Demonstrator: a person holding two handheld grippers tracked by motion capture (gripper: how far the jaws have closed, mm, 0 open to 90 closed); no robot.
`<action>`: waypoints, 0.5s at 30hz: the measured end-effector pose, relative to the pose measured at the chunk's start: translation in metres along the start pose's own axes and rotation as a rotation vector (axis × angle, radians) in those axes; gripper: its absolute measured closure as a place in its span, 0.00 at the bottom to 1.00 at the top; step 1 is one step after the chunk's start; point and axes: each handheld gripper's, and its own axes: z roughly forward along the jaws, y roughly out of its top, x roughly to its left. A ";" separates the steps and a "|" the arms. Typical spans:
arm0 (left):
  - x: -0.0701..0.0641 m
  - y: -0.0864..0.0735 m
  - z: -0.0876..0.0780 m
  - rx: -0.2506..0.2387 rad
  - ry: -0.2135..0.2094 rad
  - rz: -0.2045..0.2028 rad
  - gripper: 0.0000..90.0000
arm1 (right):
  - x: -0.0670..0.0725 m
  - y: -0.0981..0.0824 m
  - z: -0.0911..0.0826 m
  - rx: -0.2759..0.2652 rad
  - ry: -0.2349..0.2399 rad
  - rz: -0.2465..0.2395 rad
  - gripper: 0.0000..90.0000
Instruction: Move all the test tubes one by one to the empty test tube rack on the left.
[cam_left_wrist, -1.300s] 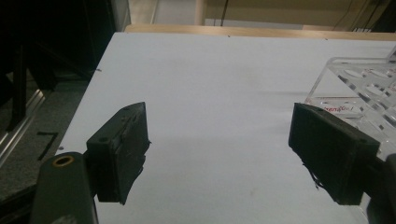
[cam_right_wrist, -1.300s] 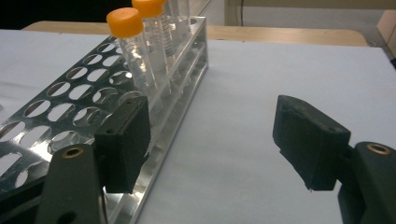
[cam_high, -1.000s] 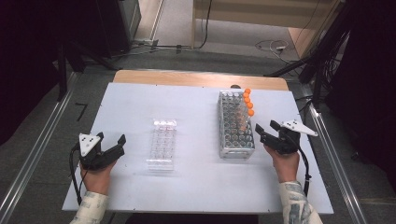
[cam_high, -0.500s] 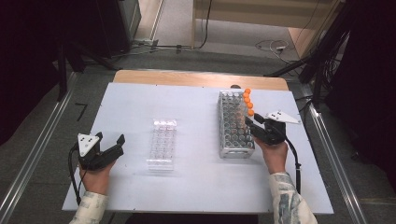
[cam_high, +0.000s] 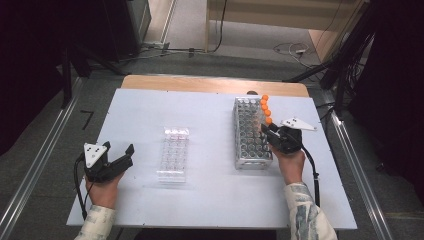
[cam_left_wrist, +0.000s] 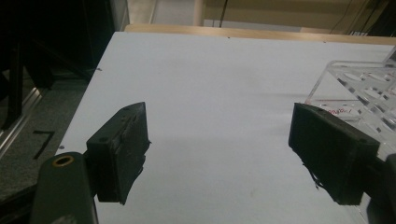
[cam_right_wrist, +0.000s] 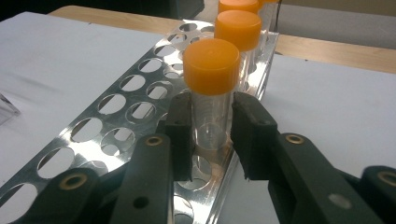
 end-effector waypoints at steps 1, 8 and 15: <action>0.000 0.000 0.000 0.000 0.000 0.000 0.22 | 0.000 0.000 0.000 0.000 -0.002 0.000 0.77; 0.000 0.000 0.000 -0.001 0.000 -0.002 0.22 | 0.001 0.001 -0.003 -0.019 -0.008 0.000 0.79; 0.000 0.000 0.000 -0.003 0.002 0.002 0.22 | 0.003 0.010 -0.012 -0.058 -0.020 -0.010 0.80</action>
